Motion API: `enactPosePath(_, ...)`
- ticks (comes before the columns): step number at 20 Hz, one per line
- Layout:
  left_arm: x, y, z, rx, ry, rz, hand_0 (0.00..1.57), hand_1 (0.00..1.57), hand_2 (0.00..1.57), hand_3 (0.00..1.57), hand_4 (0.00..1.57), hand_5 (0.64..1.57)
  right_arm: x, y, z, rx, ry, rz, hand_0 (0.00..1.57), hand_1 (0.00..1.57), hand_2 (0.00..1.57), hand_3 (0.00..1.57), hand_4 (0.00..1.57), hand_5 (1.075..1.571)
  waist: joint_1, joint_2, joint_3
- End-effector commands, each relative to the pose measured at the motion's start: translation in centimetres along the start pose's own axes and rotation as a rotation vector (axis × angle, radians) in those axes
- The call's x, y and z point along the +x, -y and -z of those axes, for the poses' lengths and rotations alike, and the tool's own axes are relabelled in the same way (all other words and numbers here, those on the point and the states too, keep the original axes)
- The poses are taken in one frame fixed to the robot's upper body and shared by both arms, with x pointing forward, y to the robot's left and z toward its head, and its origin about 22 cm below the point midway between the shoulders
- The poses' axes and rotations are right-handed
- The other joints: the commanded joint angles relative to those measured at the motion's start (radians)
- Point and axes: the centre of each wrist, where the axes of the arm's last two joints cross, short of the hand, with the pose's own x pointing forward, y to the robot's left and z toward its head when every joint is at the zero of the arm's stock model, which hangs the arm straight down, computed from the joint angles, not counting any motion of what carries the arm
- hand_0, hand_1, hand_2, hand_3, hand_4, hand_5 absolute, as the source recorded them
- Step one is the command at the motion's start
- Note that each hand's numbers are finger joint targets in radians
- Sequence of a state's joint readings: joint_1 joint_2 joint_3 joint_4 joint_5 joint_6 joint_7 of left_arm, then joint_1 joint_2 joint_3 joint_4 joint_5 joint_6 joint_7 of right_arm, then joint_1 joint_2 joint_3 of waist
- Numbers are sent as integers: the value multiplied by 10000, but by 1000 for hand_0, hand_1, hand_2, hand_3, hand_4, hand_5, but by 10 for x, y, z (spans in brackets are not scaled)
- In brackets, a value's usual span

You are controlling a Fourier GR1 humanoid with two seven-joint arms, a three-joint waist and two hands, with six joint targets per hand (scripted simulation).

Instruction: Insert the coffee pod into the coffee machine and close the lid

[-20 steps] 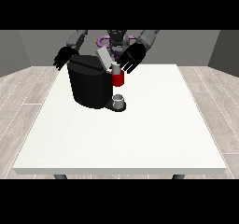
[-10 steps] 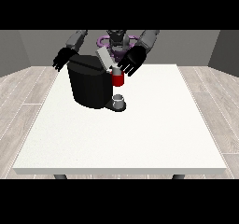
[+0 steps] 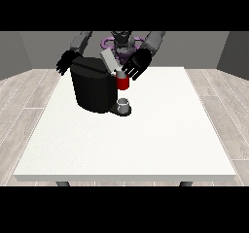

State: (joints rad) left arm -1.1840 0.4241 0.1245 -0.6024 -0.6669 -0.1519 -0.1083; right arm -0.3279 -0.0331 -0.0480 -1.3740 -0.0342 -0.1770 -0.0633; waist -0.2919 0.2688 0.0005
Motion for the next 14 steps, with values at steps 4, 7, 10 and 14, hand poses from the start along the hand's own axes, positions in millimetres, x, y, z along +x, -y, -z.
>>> enactPosePath(4, 8, -5, 3, -246, 22, 372, 1105, 1105, 1151, 980, 413, 1571, 0, 13, 7, -62, -21, 7, 0, 0, 0, 0, 401, 1571, 135, -55, -1)
enactPosePath(7, -9, 17, -4, -296, -183, 349, 1066, 1066, 1116, 945, 380, 1571, -7, 7, -5, 24, -332, 18, 0, 0, 0, 0, 438, 1571, 133, -334, -4)
enactPosePath(10, -1, -2, -2, -64, 340, 577, 1050, 1050, 1119, 962, 364, 1571, -11, 24, 1, -135, 124, 52, 0, 0, 0, 0, 477, 1571, 288, -37, -1)
enactPosePath(14, 4, -12, 1, 173, 217, 616, 1018, 1018, 1086, 904, 369, 1571, 0, -11, 2, 64, 231, -23, 0, 0, 0, 0, 459, 1571, 30, 189, -4)
